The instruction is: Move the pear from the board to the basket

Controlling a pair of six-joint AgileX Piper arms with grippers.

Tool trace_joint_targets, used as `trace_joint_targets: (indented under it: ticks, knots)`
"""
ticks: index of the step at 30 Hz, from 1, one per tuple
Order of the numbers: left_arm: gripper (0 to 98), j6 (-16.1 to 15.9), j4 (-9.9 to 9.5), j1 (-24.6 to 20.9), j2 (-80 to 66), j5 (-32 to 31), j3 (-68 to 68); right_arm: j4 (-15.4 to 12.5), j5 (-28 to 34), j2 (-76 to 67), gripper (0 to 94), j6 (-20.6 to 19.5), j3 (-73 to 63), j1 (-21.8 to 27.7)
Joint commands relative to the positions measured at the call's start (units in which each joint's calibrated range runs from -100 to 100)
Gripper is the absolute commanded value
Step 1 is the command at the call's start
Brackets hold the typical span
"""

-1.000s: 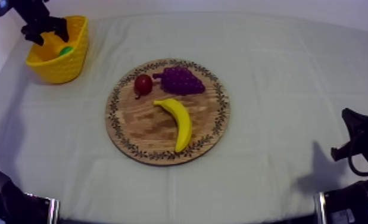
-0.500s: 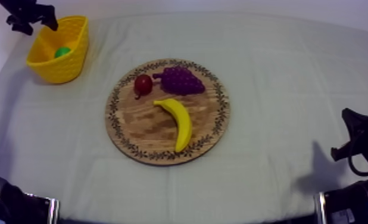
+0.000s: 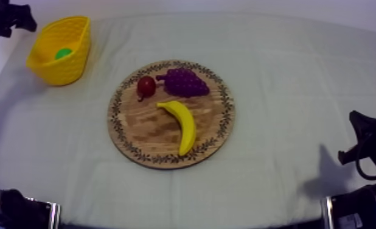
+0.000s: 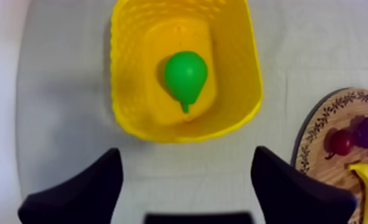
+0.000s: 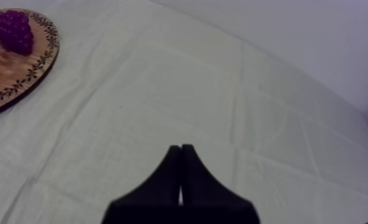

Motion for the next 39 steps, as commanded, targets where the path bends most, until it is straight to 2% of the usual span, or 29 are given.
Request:
trace_joint_targets:
  ticks: [1, 12, 21, 32, 39]
  knots:
    - [74.6, -0.2, 0.03, -0.2, -7.2, -1.0, 4.6, 0.0, 0.0, 0.0, 0.4, 0.0, 0.0, 0.0]
    - [68.7, -0.1, 0.46, -1.8, -25.7, -3.4, 17.2, 0.0, 0.0, 0.0, 0.4, 0.0, 0.0, 0.0]
    - [62.8, -0.2, 1.8, -1.9, -38.2, -4.9, 26.8, 0.0, 0.0, 0.0, 0.4, 0.0, 0.0, 0.0]
    - [49.8, -2.3, 5.26, -0.9, -53.9, -16.4, 42.9, 0.0, 0.0, 0.0, 0.4, 0.0, 0.0, 0.0]
    - [35.7, -2.7, 6.15, 0.0, -66.2, -25.7, 55.1, 0.0, 0.0, 0.0, 0.4, 0.0, 0.0, 0.0]
